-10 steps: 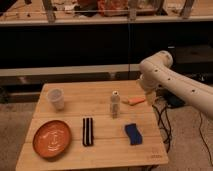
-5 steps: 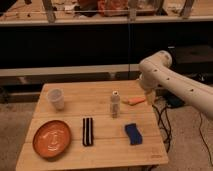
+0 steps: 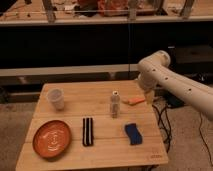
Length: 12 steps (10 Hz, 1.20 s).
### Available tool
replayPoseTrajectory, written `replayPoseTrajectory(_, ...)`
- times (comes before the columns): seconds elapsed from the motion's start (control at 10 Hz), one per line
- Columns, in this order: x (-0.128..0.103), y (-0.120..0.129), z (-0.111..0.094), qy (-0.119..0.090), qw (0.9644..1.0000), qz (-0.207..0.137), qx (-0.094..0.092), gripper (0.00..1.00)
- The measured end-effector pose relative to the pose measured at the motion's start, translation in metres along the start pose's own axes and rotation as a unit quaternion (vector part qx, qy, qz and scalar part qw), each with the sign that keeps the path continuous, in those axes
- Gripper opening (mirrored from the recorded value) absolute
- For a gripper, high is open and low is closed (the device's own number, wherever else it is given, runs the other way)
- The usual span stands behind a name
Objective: Knock the bottle over
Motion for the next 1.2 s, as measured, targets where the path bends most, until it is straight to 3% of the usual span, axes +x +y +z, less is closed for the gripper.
replayPoseTrajectory(1.2,-0.007,-0.011,0.01,-0.005,0.9992,-0.04,0.006,0.8)
